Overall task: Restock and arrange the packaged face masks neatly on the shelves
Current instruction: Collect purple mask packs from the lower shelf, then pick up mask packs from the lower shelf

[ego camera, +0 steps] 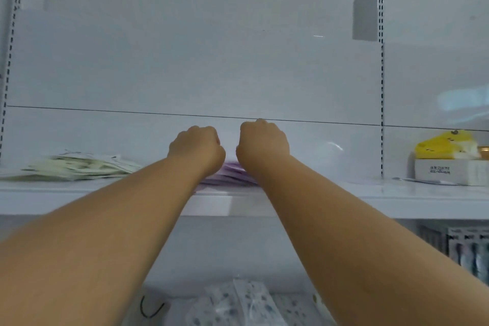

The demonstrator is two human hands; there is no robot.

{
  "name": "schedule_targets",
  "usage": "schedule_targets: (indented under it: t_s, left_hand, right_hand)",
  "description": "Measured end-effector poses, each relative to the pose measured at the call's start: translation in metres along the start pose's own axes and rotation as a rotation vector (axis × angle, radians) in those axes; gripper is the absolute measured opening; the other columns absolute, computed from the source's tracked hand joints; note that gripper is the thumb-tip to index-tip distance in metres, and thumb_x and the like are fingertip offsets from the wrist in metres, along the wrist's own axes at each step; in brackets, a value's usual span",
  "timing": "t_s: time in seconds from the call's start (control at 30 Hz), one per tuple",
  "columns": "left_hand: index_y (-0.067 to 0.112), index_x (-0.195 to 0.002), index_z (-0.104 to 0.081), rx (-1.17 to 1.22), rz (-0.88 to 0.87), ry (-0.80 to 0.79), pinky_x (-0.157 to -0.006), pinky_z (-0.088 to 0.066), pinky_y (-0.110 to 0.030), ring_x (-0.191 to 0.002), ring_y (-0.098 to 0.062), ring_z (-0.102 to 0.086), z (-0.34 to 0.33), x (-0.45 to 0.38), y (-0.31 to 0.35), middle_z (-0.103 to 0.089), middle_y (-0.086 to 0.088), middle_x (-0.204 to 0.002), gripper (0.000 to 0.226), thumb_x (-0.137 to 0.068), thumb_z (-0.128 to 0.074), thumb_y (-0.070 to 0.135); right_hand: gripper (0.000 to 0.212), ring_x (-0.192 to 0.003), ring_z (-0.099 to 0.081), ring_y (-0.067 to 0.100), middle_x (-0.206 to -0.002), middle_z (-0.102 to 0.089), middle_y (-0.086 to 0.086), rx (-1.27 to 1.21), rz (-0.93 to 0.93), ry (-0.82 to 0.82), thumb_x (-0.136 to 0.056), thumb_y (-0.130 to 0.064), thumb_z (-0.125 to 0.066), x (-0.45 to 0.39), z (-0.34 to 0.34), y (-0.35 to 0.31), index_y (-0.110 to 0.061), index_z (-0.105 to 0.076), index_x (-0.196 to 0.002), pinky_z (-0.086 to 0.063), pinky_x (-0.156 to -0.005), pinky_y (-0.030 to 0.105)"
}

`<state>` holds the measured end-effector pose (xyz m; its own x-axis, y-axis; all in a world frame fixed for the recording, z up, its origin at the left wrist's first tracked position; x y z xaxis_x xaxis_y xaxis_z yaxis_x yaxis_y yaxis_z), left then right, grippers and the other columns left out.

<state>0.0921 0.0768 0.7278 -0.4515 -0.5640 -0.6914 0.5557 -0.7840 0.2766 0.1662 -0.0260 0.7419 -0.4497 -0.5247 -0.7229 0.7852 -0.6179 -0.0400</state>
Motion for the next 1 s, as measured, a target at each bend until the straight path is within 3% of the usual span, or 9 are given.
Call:
schedule_targets:
  t_s: [0.2, 0.4, 0.63, 1.0]
  left_hand:
    - [0.019, -0.109, -0.067, 0.209, -0.242, 0.246, -0.084, -0.048, -0.038, -0.099, -0.026, -0.057, 0.039, 0.085, -0.025, -0.064, -0.003, -0.105, 0.022, -0.091, -0.054, 0.019]
    - [0.016, -0.104, -0.067, 0.401, -0.396, 0.323, -0.074, -0.04, -0.031, -0.086, -0.01, -0.049, 0.05, 0.235, -0.076, -0.065, 0.003, -0.098, 0.019, -0.087, -0.059, 0.014]
    - [0.014, -0.103, -0.066, 0.403, -0.311, -0.011, -0.076, -0.04, -0.029, -0.087, -0.013, -0.053, -0.005, 0.41, -0.141, -0.065, 0.002, -0.098, 0.024, -0.081, -0.06, 0.012]
    - [0.018, -0.104, -0.067, 0.366, -0.02, -0.414, -0.079, -0.034, -0.023, -0.089, -0.011, -0.053, -0.134, 0.528, -0.162, -0.064, 0.006, -0.101, 0.022, -0.085, -0.062, 0.006]
  right_hand:
    - [0.008, -0.086, -0.038, 0.023, -0.096, -0.041, 0.003, 0.011, 0.095, 0.166, -0.094, -0.013, -0.052, 0.074, 0.028, -0.036, -0.018, -0.046, -0.096, -0.03, -0.072, 0.033]
    - [0.018, -0.097, -0.055, 0.024, -0.108, -0.06, 0.004, -0.341, 0.039, 0.259, -0.096, -0.019, -0.056, 0.214, 0.037, -0.067, -0.013, -0.062, -0.111, -0.048, -0.081, 0.039]
    - [0.011, -0.084, -0.059, 0.018, -0.096, -0.063, -0.001, -0.505, -0.053, 0.135, -0.092, -0.018, -0.063, 0.389, -0.031, -0.099, -0.013, -0.066, -0.101, -0.048, -0.071, 0.031]
    - [0.007, -0.08, -0.051, 0.004, -0.089, -0.061, -0.008, -0.644, -0.236, -0.216, -0.09, -0.016, -0.062, 0.513, -0.164, -0.043, -0.016, -0.067, -0.094, -0.04, -0.07, 0.012]
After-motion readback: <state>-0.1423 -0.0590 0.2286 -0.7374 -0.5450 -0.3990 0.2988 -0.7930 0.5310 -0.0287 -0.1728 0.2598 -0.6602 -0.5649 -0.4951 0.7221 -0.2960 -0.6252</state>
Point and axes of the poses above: each hand's wrist, its own x-axis away from the middle knuckle, its own z-axis out of the back of the hand, y = z × x, the point moved 2 cm from there along -x, towards the middle knuckle
